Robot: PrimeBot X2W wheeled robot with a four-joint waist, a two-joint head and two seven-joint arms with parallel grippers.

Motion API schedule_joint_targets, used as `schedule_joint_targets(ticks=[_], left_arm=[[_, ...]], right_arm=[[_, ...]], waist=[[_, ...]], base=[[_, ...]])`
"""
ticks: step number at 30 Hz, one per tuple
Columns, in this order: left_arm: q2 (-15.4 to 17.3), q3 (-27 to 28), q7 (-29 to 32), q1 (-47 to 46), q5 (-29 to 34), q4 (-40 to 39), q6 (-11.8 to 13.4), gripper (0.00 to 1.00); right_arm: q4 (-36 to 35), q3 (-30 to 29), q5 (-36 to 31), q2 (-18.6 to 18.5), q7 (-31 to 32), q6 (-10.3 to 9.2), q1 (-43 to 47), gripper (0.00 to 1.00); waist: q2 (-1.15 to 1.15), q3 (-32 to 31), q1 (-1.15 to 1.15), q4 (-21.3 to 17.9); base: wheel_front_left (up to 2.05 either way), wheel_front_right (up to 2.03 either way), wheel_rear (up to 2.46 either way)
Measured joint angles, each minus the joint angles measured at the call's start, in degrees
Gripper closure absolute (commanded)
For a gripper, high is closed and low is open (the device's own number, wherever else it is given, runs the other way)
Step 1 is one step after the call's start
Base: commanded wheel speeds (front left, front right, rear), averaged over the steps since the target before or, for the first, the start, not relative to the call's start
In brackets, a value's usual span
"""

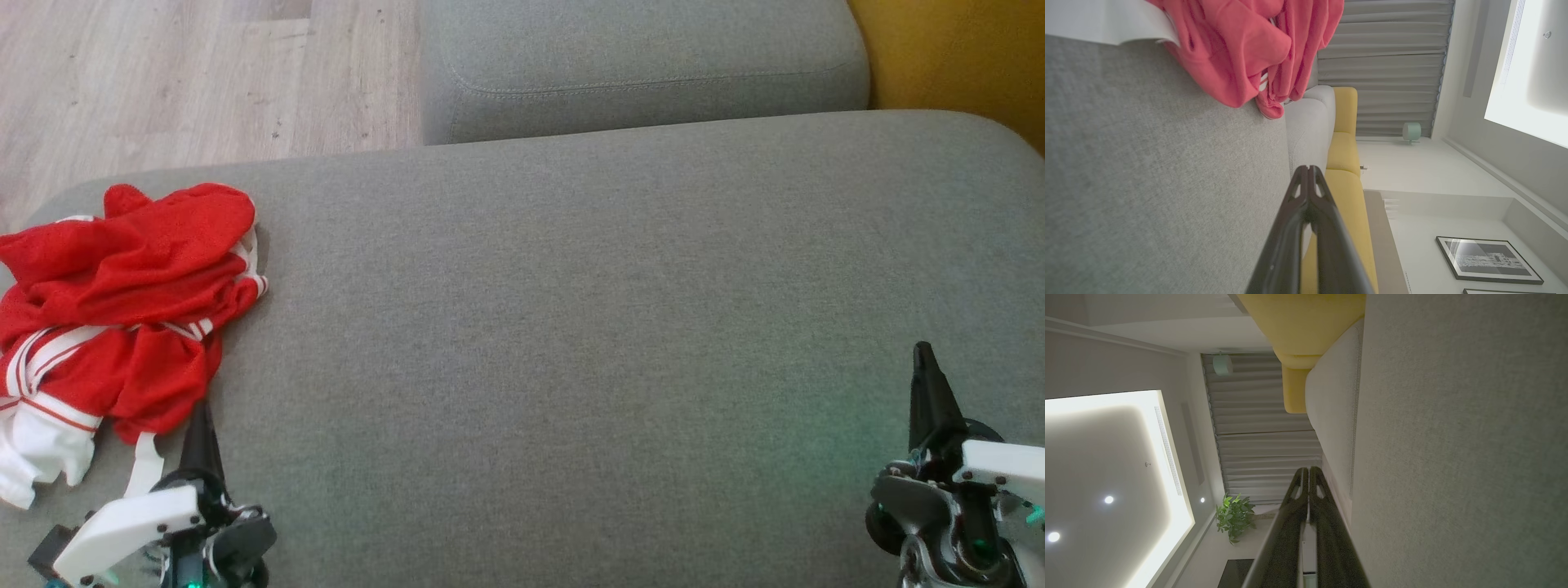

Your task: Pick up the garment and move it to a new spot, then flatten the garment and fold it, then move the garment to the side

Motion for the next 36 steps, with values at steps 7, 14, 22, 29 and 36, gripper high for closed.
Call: schedule_joint_targets(ticks=[7,14,22,29,36], left_arm=[[0.0,0.0,0.0,0.0,0.0,0.0,0.0,1.0],[0.0,0.0,0.0,0.0,0.0,0.0,0.0,1.0],[0.0,0.0,0.0,0.0,0.0,0.0,0.0,1.0],[0.0,0.0,0.0,0.0,0.0,0.0,0.0,1.0],[0.0,0.0,0.0,0.0,0.0,0.0,0.0,1.0]], right_arm=[[0.0,0.0,0.0,0.0,0.0,0.0,0.0,1.0],[0.0,0.0,0.0,0.0,0.0,0.0,0.0,1.0],[0.0,0.0,0.0,0.0,0.0,0.0,0.0,1.0],[0.0,0.0,0.0,0.0,0.0,0.0,0.0,1.0],[0.0,0.0,0.0,0.0,0.0,0.0,0.0,1.0]], waist=[[0.0,0.0,0.0,0.0],[0.0,0.0,0.0,0.0],[0.0,0.0,0.0,0.0],[0.0,0.0,0.0,0.0],[0.0,0.0,0.0,0.0]], base=[[0.0,0.0,0.0],[0.0,0.0,0.0],[0.0,0.0,0.0],[0.0,0.0,0.0],[0.0,0.0,0.0]])
